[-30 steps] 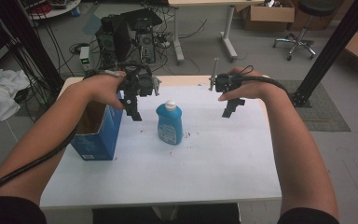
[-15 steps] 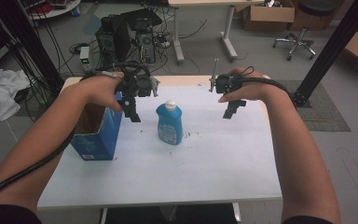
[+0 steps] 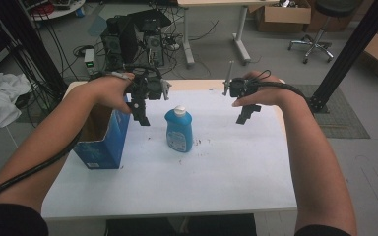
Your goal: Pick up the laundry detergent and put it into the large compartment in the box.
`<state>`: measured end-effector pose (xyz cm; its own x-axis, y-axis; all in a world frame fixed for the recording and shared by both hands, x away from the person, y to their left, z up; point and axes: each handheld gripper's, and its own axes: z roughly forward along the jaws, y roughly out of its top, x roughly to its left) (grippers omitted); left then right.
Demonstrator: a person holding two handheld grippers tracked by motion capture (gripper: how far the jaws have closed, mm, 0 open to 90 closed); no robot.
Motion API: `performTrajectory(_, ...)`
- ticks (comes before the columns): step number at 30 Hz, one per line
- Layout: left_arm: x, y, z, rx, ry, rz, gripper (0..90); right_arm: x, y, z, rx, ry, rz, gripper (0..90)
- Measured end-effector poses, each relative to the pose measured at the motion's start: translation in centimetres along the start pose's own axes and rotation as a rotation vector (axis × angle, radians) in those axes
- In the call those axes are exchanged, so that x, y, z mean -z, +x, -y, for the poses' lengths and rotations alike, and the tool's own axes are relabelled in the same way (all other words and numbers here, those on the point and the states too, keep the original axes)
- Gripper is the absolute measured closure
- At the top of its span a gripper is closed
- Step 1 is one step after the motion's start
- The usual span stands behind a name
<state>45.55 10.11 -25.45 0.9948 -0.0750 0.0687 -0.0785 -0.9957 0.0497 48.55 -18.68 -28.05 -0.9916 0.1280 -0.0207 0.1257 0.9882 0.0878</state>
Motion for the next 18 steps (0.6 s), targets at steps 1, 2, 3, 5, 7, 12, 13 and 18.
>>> performTrajectory(1,0.0,0.2,0.0,0.000,-0.007,0.002,0.1,-0.2,0.0,0.1,-0.002,-0.001,-0.004,16.3)
performTrajectory(2,0.0,0.2,0.0,0.000,-0.007,0.002,0.1,-0.2,0.0,0.1,-0.002,-0.001,-0.004,16.3)
performTrajectory(3,0.1,0.4,0.0,-0.004,-0.017,0.001,0.1,-0.4,0.0,0.2,-0.006,0.005,-0.006,16.3)
performTrajectory(5,0.4,0.5,-0.2,-0.014,-0.031,-0.001,0.1,-0.6,0.0,0.5,-0.009,0.036,-0.005,17.1)
performTrajectory(7,0.8,0.6,-0.4,-0.030,-0.035,-0.005,0.1,-0.6,0.0,0.7,-0.015,0.026,-0.007,16.9)
performTrajectory(12,1.7,0.6,-1.2,-0.075,-0.037,-0.030,0.1,-0.2,0.6,1.5,-0.038,0.015,-0.003,16.3)
performTrajectory(13,1.9,0.6,-1.4,-0.087,-0.041,-0.028,0.1,-0.3,0.8,1.7,-0.040,0.019,-0.004,16.4)
performTrajectory(18,2.5,0.3,-2.1,-0.137,-0.061,-0.032,0.1,-0.7,1.9,2.4,-0.058,0.041,-0.011,16.9)
